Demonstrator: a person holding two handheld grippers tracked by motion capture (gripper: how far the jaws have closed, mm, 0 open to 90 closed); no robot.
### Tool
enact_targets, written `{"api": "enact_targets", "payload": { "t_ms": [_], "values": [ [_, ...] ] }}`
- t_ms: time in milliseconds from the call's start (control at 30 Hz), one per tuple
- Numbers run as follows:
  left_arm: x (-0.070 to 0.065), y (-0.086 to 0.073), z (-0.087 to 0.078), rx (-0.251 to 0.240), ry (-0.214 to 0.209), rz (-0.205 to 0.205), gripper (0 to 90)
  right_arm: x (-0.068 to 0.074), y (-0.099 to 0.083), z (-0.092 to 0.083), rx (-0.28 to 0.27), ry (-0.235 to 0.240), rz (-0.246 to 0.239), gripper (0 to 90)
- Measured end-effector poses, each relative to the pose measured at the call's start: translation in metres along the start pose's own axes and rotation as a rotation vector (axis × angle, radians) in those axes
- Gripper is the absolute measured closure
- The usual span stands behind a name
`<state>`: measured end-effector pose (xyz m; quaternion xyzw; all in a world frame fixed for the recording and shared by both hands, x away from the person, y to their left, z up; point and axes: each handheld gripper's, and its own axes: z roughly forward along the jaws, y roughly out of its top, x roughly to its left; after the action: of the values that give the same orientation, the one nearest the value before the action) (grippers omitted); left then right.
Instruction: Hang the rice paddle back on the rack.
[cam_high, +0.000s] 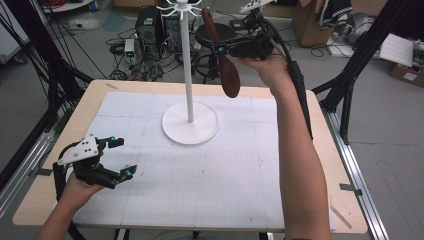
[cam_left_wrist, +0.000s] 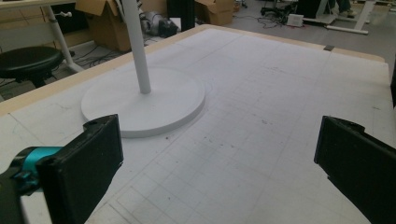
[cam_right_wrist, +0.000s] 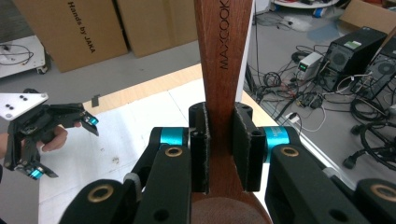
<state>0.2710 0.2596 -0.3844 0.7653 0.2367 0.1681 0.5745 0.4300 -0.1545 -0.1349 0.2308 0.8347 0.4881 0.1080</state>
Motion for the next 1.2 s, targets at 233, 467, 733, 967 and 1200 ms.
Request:
{"api": "enact_targets", "payload": {
  "t_ms": [233,467,733,967,1200],
  "values": [
    [0.000,0.000,-0.001,0.001,0.001,-0.003,1.8,-0.004,0.002,0.006,0.009,-0.007,0.003,78.5],
    [0.000,0.000,0.000,0.003,-0.001,0.000,1.8,-0.006,0.002,0.008,0.005,-0.010,0.010,78.5],
    [0.000,0.000,0.000,0.000,-0.001,-0.003,1.8,-0.006,0.004,0.014,0.007,-0.005,0.013,78.5],
    [0.001,0.000,-0.002,-0.004,0.000,-0.007,1.8,-0.007,0.006,0.019,-0.003,0.003,0.011,78.5],
    [0.001,-0.001,-0.002,0.001,0.000,-0.002,1.8,-0.007,0.006,0.026,-0.002,0.003,0.014,78.5]
  ]
}}
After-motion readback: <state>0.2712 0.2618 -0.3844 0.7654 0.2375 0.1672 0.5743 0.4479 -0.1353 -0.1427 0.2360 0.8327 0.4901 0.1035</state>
